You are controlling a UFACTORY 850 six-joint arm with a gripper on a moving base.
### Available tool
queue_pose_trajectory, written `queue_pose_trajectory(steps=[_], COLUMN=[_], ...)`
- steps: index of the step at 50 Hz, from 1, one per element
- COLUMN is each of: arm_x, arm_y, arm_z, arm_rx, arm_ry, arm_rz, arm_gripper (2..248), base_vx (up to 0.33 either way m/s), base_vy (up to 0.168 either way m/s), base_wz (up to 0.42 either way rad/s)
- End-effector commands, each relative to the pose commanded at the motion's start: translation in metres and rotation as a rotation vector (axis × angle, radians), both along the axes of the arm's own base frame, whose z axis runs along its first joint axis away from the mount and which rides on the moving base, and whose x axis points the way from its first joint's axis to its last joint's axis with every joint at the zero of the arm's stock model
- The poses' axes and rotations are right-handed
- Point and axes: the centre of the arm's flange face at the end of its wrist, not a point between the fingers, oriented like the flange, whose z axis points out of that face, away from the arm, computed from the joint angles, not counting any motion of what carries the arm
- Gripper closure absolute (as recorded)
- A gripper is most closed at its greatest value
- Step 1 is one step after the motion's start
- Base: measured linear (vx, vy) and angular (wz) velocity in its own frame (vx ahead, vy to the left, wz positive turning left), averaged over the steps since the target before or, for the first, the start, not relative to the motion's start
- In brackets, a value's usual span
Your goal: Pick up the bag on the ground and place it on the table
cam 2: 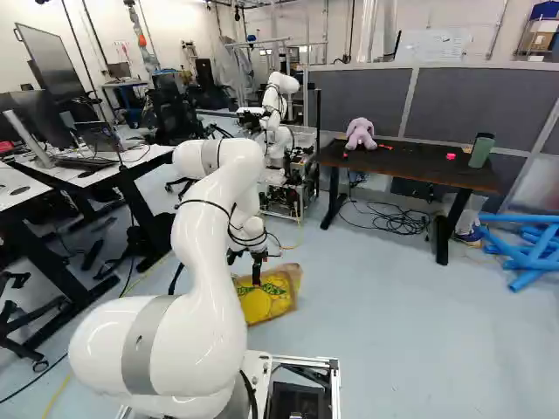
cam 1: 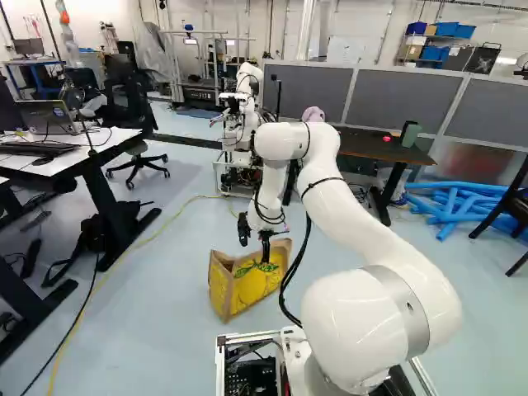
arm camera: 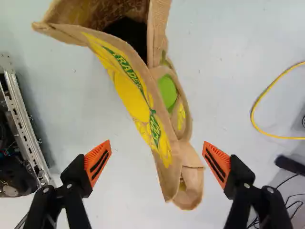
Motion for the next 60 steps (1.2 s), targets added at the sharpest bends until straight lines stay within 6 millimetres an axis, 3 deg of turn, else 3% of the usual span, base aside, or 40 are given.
queue_pose_trajectory(steps=[20,50,60], arm_x=[0.014,0.028,0.029], arm_y=[0.011,0.052,0.056], arm_z=[-0.031,-0.077,-0.092], arm_rx=[-0.023,-0.066,-0.067], arm_ry=[0.012,0.026,0.025], arm_rz=[0.041,0.139,0.146], arm_gripper=[3,3,3], base_vx=[0.000,0.000,0.000], base_vy=[0.000,0.000,0.000], base_wz=[0.000,0.000,0.000])
